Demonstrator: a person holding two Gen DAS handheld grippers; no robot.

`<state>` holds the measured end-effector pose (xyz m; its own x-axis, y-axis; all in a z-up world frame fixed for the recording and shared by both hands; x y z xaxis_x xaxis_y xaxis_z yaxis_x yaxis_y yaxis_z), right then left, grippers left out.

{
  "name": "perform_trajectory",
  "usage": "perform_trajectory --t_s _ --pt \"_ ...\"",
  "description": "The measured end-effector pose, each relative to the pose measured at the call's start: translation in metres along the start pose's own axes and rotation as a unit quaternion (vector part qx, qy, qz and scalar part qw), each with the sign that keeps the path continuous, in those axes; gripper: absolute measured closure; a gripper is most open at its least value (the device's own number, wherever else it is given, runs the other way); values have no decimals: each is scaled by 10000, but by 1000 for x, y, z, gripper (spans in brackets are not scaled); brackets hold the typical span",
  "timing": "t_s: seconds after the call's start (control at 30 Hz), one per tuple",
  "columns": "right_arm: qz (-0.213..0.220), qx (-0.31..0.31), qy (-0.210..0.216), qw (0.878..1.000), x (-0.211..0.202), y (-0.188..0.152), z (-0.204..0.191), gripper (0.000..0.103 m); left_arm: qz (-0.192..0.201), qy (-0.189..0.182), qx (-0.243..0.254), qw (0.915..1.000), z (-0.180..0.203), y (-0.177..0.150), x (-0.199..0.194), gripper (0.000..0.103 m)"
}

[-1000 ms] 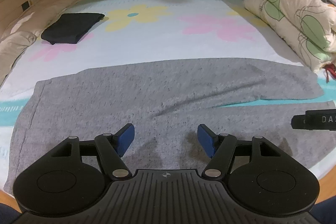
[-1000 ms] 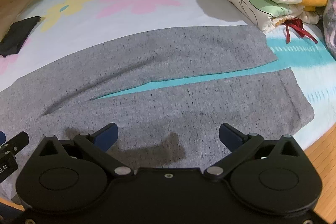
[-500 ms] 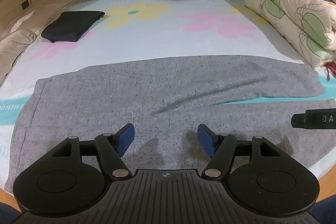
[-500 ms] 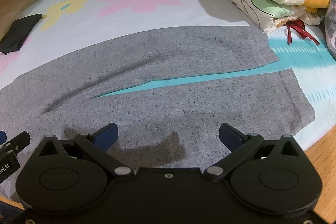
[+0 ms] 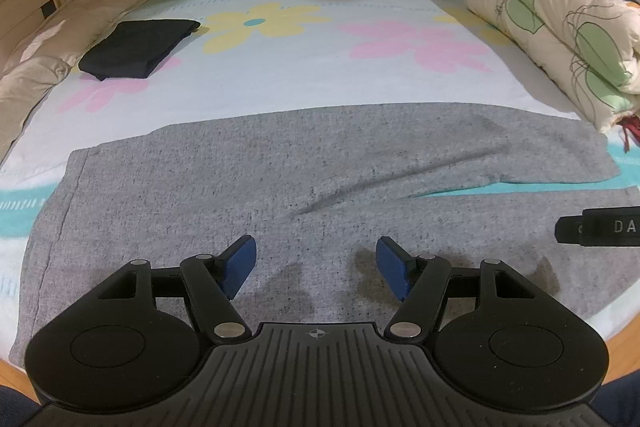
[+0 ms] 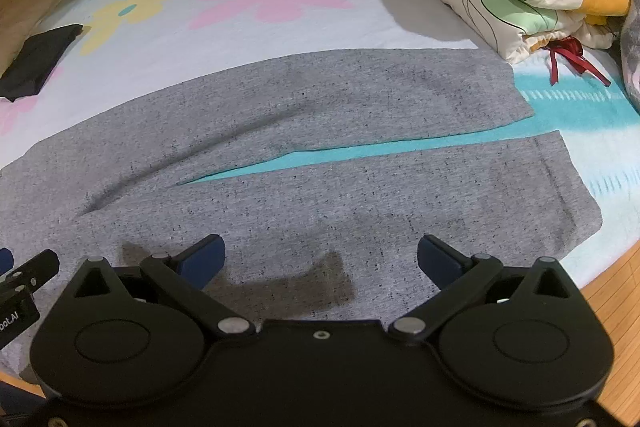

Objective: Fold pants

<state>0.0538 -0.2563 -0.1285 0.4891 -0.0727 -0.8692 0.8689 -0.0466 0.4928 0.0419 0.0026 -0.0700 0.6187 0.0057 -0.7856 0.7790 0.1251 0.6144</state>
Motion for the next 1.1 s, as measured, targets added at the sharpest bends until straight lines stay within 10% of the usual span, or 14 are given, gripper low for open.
perform_trajectory --t_s 0.67,1.1 --pt "-48 187 356 9992 4 2 -8 2 5 24 38 10000 -2 -3 8 43" --pt "-79 60 417 9991 2 5 -14 25 342 189 332 9987 6 28 -15 46"
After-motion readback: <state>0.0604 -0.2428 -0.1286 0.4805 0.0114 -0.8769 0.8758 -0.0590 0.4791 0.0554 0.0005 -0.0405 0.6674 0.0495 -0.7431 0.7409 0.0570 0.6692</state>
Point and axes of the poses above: each gripper's, at about its wrist camera, not at the fingertips, and x roughly the way its jaws point, z to its right, y to its top, the point moved 7 cm from there along x, roughly the way its jaws point, and after that the axes turned 10 degrees about -x, right-handed, at the moved point
